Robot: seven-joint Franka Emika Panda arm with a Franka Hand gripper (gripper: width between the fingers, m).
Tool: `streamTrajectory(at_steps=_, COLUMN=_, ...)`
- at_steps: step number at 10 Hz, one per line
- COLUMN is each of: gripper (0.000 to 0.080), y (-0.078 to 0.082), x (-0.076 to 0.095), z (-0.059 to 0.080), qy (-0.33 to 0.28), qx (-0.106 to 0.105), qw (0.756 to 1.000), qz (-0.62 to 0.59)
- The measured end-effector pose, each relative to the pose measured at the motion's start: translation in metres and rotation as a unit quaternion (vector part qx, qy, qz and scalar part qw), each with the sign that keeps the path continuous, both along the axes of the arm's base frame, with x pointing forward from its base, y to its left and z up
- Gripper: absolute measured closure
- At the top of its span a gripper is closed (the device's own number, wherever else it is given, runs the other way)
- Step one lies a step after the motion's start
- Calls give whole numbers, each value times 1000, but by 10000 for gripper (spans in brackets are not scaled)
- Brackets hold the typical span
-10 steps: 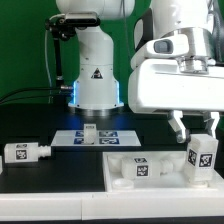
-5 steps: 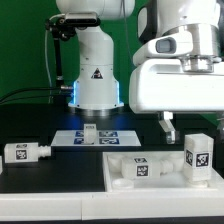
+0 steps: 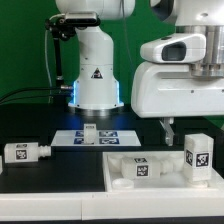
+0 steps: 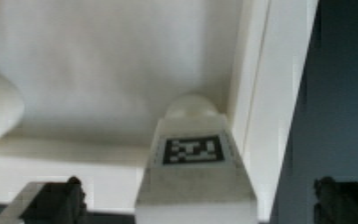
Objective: Assemble one leg
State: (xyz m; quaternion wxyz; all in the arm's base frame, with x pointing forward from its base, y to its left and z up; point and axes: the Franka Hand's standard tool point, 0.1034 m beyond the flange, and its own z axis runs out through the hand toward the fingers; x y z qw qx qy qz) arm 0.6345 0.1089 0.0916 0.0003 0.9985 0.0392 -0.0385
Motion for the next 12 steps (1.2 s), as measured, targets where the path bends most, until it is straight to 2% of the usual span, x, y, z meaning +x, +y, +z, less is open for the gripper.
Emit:
streamTrajectory(at_steps=1, gripper=150, y=0, x=6, z=0, qy=-17, qx=1, qw=1000, qz=0)
streamTrajectory(at_steps=2, gripper=152, y=0, x=5, z=-1, qy=-16, qx=0, qw=1000, qz=-6)
streamTrajectory(at_steps=3, gripper=291, y=0, x=5, z=-1, qy=-16, qx=-1, qw=1000, qz=-17)
streamTrajectory(at_steps=4, gripper=291, y=0, x=5, z=-1, qy=-16, qx=-1, qw=1000, qz=-25)
streamTrajectory(at_steps=5, gripper=465, y=0, x=5, z=-1, qy=-16, qx=-2, qw=999, qz=-50)
streamTrajectory(at_steps=6, gripper=514, y=0, x=5, z=-1, qy=-16, qx=-5, qw=995, qz=-97)
streamTrajectory(at_steps=9, gripper=514, y=1, x=5, z=-2, qy=-16, qx=-12, qw=978, qz=-206)
streamTrajectory(at_steps=11, gripper=514, y=4, x=5, z=-2, qy=-16, qx=-19, qw=943, qz=-332)
streamTrajectory(at_steps=12, gripper=514, y=5, x=5, z=-2, qy=-15, qx=-22, qw=916, qz=-401)
